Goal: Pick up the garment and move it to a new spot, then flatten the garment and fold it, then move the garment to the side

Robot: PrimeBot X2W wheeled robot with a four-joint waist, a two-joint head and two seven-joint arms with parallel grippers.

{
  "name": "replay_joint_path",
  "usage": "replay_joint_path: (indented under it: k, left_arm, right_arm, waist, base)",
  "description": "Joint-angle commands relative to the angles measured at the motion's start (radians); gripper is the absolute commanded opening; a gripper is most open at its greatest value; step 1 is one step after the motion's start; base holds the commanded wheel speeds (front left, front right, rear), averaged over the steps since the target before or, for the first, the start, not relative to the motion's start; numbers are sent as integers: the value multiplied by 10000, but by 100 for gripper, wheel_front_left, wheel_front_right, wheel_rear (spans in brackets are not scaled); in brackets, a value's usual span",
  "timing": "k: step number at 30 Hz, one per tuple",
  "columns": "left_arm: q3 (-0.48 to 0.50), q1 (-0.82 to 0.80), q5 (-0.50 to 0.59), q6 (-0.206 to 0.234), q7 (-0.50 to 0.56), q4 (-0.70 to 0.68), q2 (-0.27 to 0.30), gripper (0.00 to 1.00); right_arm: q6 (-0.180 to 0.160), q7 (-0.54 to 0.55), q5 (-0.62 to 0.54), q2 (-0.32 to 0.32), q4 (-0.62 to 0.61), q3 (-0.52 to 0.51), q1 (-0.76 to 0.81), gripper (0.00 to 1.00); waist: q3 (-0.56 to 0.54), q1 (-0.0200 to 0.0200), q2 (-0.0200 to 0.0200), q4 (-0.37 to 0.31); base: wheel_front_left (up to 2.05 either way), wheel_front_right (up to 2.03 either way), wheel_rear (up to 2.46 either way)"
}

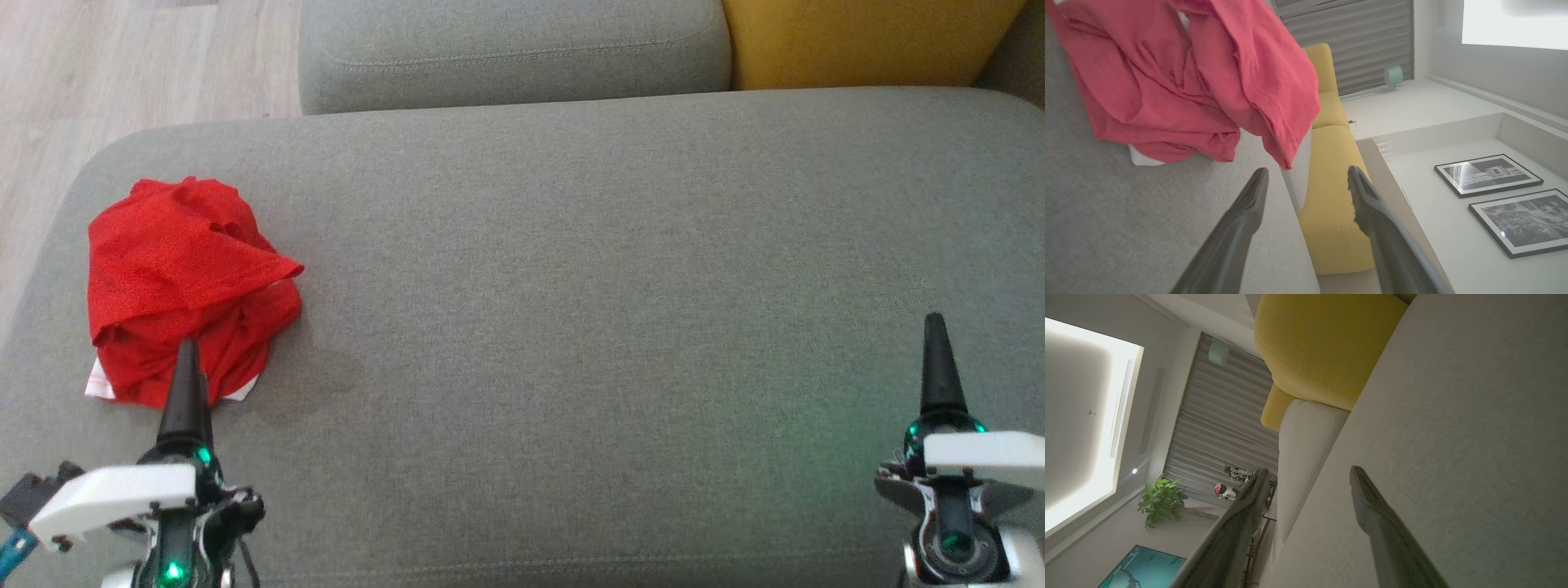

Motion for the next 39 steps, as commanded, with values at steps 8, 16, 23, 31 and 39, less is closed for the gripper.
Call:
replay_joint_path:
  k: [8,16,23,31,39]
  left_arm:
    - [-263,-724,1527,129,-317,-990,133,100]
    - [-868,-739,3142,130,-551,-1241,143,100]
    - [-1431,-779,4811,86,-756,-1390,152,100]
    - [-1874,-878,6386,102,-961,-1450,161,100]
    - [-2195,-1040,7867,297,-1195,-1529,254,100]
  right_arm:
    - [-3,-353,-1922,-59,-920,326,-811,100]
    - [-3,-589,-3723,-64,-1194,721,-828,100]
    - [-4,-796,-5347,-68,-1233,1108,-868,100]
    - [-4,-1002,-6548,-73,-1269,1364,-954,100]
    - [-5,-1238,-7846,-78,-1306,1526,-1062,100]
  waist:
    - [0,0,-1,-15]
    - [33,0,-1,-61]
    - [78,0,-1,-142]
    - [176,0,-1,-211]
    - [257,0,-1,-231]
  base:
    - [0,0,0]
    - [0,0,0]
    - [0,0,0]
    - [0,0,0]
    - [0,0,0]
